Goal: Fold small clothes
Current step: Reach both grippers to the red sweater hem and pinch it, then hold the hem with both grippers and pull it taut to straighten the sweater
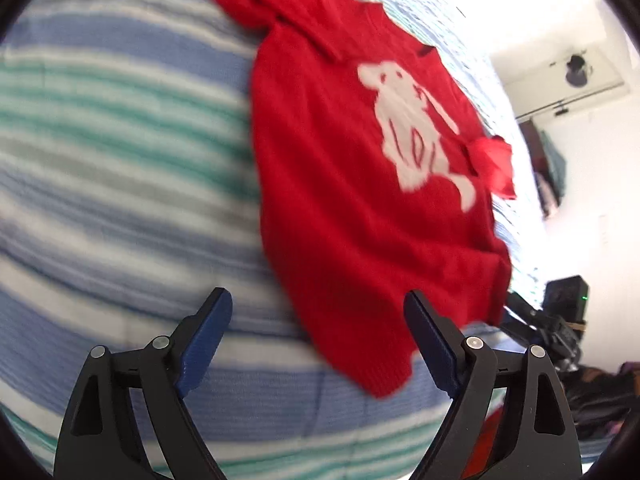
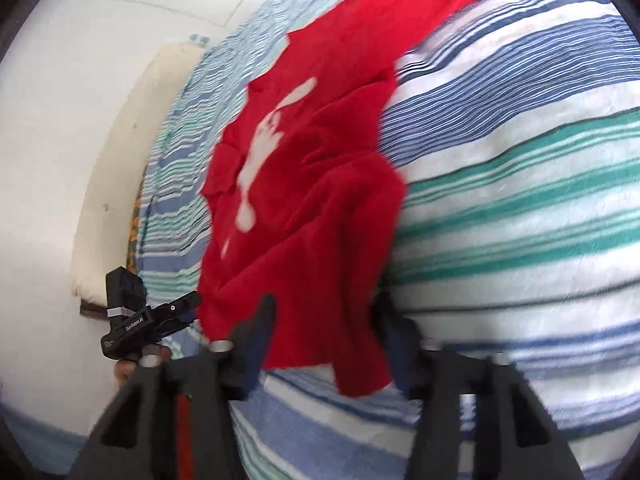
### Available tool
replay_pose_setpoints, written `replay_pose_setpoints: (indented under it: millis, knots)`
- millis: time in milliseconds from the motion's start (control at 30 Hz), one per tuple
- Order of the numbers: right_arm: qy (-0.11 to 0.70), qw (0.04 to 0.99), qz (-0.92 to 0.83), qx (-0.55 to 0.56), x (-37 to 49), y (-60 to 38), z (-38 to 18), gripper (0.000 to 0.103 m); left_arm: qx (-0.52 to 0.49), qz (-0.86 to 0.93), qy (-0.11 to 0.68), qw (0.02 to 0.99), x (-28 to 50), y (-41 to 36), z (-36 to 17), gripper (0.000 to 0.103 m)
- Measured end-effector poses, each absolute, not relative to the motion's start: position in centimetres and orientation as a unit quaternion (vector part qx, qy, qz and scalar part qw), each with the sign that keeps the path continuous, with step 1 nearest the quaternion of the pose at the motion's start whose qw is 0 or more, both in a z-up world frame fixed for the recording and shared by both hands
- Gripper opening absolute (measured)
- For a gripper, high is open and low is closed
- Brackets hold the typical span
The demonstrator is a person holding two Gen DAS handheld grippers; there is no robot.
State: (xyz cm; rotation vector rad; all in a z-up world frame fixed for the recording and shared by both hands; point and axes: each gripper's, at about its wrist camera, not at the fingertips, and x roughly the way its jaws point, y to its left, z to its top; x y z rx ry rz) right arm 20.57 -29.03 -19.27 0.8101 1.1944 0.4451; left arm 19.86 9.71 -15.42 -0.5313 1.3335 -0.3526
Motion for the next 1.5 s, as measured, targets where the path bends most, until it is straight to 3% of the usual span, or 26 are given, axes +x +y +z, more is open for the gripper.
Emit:
replay_pose_setpoints:
  millis: [200,233,267,300,400,533,667,733,800,833,867,933,1000,1033,1067,1100,1133,1333,1433,1500]
  knots:
    - [0.532,0.714,0.214,0.401,18.8,-29.4,-19.8,0.058,-0.264,-0.171,0.572,0.757,17.6,6.8,-16.4,0.087]
    - [0.525,0.713,0.214,0.412,18.2,-29.8,-19.6,0.058,-0.267,-0.176,0.572,0.755,18.0,5.8,-16.6,0.067]
    - [0.516,0.712,0.211,0.428,18.0,-30.0,-19.7,0.058,-0.272,-0.182,0.579,0.747,18.4,5.1,-16.8,0.017]
    - [0.509,0.709,0.21,0.442,17.9,-30.1,-19.6,0.056,-0.272,-0.192,0.595,0.732,18.8,4.8,-16.9,0.009]
    - [0.511,0.712,0.21,0.433,17.9,-29.9,-18.7,0.006,-0.243,-0.214,0.6,0.731,18.8,5.7,-14.5,0.007]
    - [0.518,0.709,0.248,0.409,15.9,-29.7,-14.8,0.006,-0.154,-0.218,0.607,0.749,18.2,7.9,-11.0,0.009]
    - [0.552,0.72,0.244,0.342,15.0,-27.4,-15.0,0.006,-0.104,-0.167,0.64,0.743,18.8,7.2,-14.8,0.03]
    - [0.576,0.721,0.22,0.315,15.5,-26.0,-17.0,0.011,-0.127,-0.162,0.646,0.735,18.6,7.7,-16.5,0.036]
    - [0.582,0.717,0.206,0.323,15.8,-25.8,-18.0,0.013,-0.182,-0.173,0.629,0.736,17.5,9.2,-16.0,0.05]
    - [0.574,0.716,0.206,0.338,15.6,-26.2,-17.8,0.015,-0.212,-0.185,0.621,0.732,16.9,10.0,-15.8,0.067]
    - [0.567,0.715,0.209,0.352,15.3,-26.3,-17.5,0.019,-0.233,-0.189,0.612,0.732,16.4,10.5,-15.7,0.075]
    - [0.553,0.713,0.217,0.373,14.9,-26.5,-17.1,0.044,-0.263,-0.184,0.6,0.733,15.6,11.2,-15.9,0.076]
    - [0.547,0.714,0.22,0.377,14.8,-26.4,-17.1,0.047,-0.277,-0.175,0.601,0.729,15.3,11.3,-16.2,0.072]
    - [0.548,0.713,0.221,0.378,15.0,-26.3,-17.2,0.047,-0.273,-0.169,0.604,0.73,15.4,10.9,-16.3,0.056]
    - [0.546,0.712,0.225,0.38,15.1,-26.3,-17.3,0.046,-0.264,-0.17,0.609,0.728,15.5,10.5,-16.3,0.007]
    - [0.548,0.709,0.227,0.382,15.1,-26.3,-17.4,0.034,-0.249,-0.166,0.624,0.722,15.7,10.0,-16.5,0.008]
    - [0.554,0.706,0.226,0.38,15.4,-26.0,-17.5,0.007,-0.244,-0.155,0.627,0.724,15.9,9.7,-16.3,0.006]
    - [0.543,0.725,0.24,0.351,12.1,-27.6,-12.8,0.005,-0.211,-0.142,0.612,0.749,13.4,12.0,-11.8,0.005]
    - [0.559,0.727,0.23,0.326,11.1,-27.6,-11.9,0.004,-0.139,-0.099,0.636,0.752,14.0,10.3,-13.6,0.005]
    - [0.596,0.721,0.2,0.292,11.2,-26.7,-14.1,0.004,-0.092,-0.074,0.651,0.75,14.3,8.9,-15.6,0.005]
